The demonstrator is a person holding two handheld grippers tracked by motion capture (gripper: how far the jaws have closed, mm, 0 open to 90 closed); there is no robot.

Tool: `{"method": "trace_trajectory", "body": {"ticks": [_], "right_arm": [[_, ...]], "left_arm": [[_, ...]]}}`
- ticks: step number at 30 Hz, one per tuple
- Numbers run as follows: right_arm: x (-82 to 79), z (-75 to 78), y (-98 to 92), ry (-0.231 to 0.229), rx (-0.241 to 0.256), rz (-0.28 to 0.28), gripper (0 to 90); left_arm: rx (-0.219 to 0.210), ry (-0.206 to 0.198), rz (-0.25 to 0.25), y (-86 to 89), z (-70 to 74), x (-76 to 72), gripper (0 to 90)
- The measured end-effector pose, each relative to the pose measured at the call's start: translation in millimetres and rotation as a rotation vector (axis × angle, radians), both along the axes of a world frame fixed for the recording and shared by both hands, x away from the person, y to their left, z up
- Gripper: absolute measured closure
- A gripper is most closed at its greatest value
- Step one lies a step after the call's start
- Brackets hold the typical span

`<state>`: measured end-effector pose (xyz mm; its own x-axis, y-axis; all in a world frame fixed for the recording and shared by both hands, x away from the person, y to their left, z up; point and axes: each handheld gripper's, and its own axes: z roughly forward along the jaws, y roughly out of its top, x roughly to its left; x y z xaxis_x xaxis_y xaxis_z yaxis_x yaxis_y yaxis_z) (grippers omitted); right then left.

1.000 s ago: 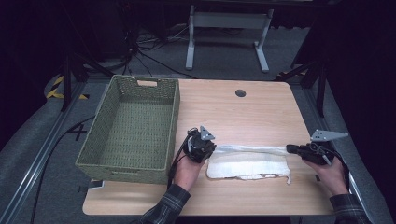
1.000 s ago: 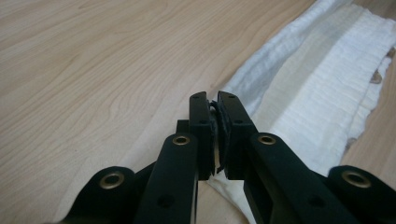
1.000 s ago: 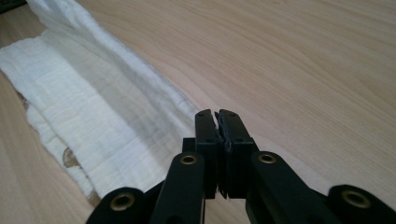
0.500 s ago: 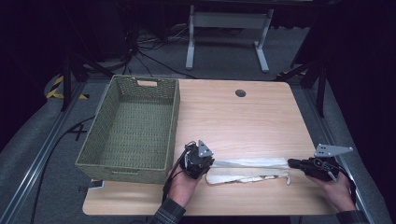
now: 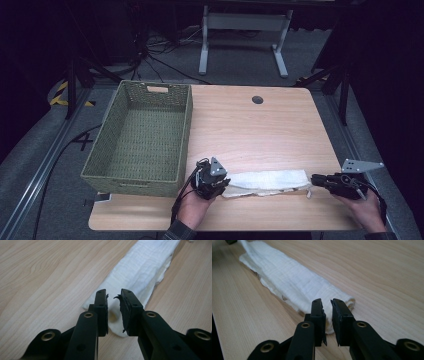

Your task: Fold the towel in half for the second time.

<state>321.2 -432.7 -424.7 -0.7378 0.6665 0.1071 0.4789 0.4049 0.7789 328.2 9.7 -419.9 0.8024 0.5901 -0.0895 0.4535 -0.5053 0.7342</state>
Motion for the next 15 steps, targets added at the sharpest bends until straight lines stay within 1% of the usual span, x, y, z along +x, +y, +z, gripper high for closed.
{"method": "trace_trajectory", "body": {"ticks": [3, 4, 5, 6, 7, 8, 9, 11, 12, 13, 15], "right_arm": [[1.5, 4.0, 1.6, -0.008, 0.014, 0.003, 84.2], [3.1, 2.6, 4.0, -0.001, 0.015, 0.012, 85.5], [4.0, 1.0, 6.1, 0.006, 0.001, 0.021, 86.7], [4.3, -0.7, 7.7, 0.014, -0.003, 0.029, 87.7], [4.4, -3.2, 9.9, 0.024, -0.006, 0.038, 88.6], [4.4, -6.5, 11.8, 0.037, -0.023, 0.046, 89.0], [4.3, -8.6, 13.1, 0.051, -0.026, 0.047, 89.1], [5.1, -14.5, 16.1, 0.07, -0.059, 0.059, 89.4], [5.6, -16.9, 17.2, 0.083, -0.074, 0.063, 89.4], [6.0, -18.4, 18.1, 0.089, -0.085, 0.065, 89.5], [7.2, -21.5, 19.7, 0.102, -0.097, 0.069, 89.7]], "left_arm": [[-0.004, 0.005, -0.014, -4.4, 1.7, 7.8, 76.9], [0.006, 0.014, -0.023, -6.4, 0.8, 10.4, 78.1], [0.009, 0.023, -0.032, -8.0, -1.4, 12.4, 79.1], [0.009, 0.042, -0.039, -9.9, -5.3, 14.5, 80.3], [0.023, 0.061, -0.053, -12.9, -10.3, 16.3, 81.3], [0.032, 0.065, -0.061, -14.7, -14.1, 17.1, 82.2], [0.048, 0.09, -0.072, -16.5, -19.8, 18.4, 82.9], [0.084, 0.118, -0.088, -18.5, -27.8, 19.3, 84.1], [0.09, 0.13, -0.093, -19.1, -30.9, 19.2, 84.4], [0.102, 0.143, -0.11, -18.9, -33.7, 19.1, 84.5], [0.109, 0.142, -0.114, -18.5, -33.6, 17.1, 85.6]]}}
